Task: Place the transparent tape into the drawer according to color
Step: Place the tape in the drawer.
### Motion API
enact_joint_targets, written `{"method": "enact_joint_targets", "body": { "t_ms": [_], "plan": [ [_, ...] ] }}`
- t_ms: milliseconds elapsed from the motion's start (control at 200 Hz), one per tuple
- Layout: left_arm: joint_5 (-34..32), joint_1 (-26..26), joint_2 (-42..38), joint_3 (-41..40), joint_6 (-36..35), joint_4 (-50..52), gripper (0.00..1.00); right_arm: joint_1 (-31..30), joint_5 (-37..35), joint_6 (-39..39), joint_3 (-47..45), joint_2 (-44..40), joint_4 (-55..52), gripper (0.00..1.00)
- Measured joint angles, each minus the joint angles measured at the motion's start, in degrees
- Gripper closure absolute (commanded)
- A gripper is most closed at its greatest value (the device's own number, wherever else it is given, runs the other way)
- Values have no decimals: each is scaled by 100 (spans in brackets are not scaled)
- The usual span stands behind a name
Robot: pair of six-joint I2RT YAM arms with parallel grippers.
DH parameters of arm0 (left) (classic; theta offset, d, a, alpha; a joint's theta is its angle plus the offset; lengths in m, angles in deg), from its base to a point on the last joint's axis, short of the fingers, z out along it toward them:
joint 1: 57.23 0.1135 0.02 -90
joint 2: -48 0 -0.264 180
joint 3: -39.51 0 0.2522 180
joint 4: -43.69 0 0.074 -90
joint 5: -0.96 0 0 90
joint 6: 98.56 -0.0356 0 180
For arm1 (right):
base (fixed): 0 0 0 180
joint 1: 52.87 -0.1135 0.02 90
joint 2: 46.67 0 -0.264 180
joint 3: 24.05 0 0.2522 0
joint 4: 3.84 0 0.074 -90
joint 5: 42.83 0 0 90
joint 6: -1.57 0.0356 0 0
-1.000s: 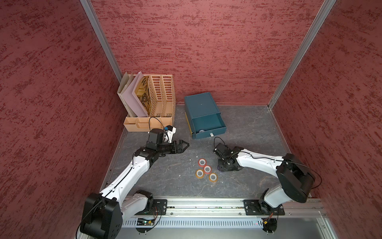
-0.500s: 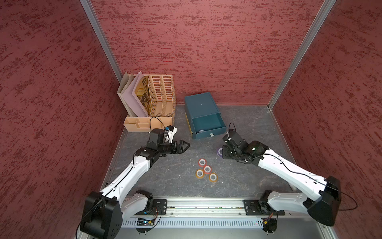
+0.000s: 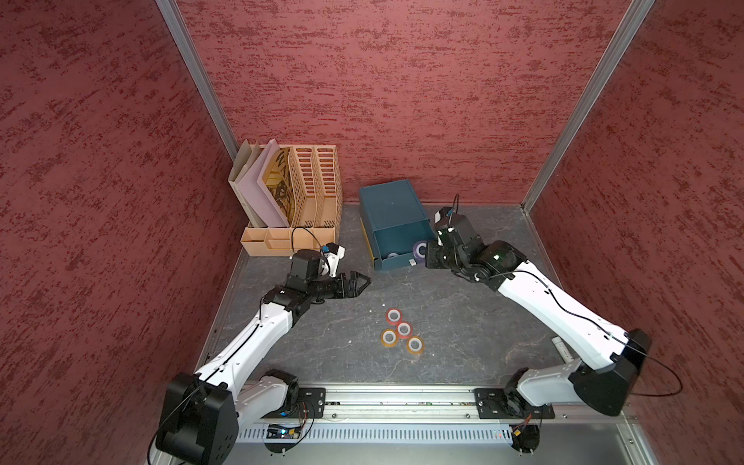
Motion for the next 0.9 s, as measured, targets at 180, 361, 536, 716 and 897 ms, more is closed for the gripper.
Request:
{"method": "enact_joint_targets", "body": {
  "t_ms": [180,361,536,716,897],
  "plan": [
    [0,0,0,11,-2,7,0,284,26,-186,273,413,223,100],
    [-2,0,0,61,-2,22,0,466,127,-262,330,702,363,97],
    [-4,0,0,127,-2,35,0,511,278,-280,330,881,470,63],
    [-9,-4,7,212,0,39,0,514,389,-389,330,911,614,47],
    [-52,-4,109,380,31,26,0,516,527,-444,374,911,667,32]
  ]
}}
